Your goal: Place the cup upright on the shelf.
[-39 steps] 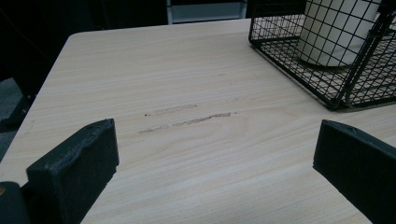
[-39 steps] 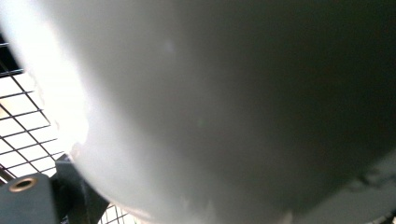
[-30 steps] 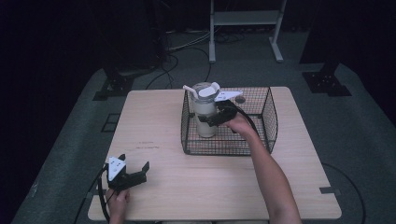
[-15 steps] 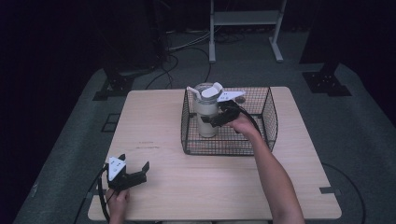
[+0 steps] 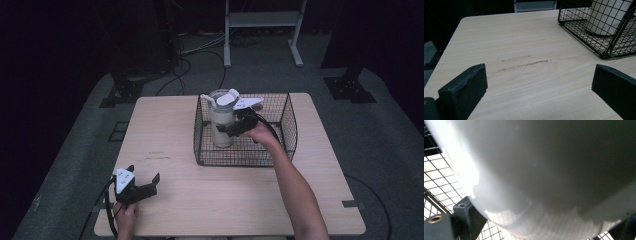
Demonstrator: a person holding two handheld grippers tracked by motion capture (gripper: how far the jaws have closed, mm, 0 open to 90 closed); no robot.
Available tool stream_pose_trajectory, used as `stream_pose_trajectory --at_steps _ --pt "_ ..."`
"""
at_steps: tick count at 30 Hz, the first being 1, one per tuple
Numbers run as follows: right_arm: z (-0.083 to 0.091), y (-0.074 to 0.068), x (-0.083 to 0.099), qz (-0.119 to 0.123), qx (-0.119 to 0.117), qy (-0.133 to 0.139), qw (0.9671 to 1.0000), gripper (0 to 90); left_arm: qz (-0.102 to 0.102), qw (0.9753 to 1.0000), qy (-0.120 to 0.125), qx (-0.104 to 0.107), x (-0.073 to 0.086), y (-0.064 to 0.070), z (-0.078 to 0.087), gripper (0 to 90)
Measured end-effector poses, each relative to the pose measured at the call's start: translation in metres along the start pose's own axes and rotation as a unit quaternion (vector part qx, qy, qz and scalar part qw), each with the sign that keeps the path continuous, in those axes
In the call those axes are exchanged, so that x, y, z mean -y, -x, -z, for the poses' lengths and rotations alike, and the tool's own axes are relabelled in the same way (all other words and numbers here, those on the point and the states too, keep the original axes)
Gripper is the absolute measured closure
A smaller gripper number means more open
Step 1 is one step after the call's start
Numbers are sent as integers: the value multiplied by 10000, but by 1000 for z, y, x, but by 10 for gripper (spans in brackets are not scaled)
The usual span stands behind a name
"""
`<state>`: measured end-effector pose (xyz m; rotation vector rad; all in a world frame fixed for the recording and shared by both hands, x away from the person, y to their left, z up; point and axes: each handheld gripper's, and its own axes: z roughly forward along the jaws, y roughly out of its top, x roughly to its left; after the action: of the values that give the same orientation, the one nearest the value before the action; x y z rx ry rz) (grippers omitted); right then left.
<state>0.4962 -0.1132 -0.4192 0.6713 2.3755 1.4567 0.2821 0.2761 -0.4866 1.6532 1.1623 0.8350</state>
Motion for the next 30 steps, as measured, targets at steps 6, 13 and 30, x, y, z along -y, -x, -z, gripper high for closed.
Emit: stream_pose_trajectory --at_steps 6,13,30 --pt "1 -1 -1 41 -50 -108 9999 71 17 10000 14 -13 0 0 0 0" --pt "3 -3 0 49 0 -112 9999 74 4 10000 -1 -7 0 0 0 0" --pt "19 -4 1 3 47 -48 10000 74 -2 10000 17 10 0 0 0 0"
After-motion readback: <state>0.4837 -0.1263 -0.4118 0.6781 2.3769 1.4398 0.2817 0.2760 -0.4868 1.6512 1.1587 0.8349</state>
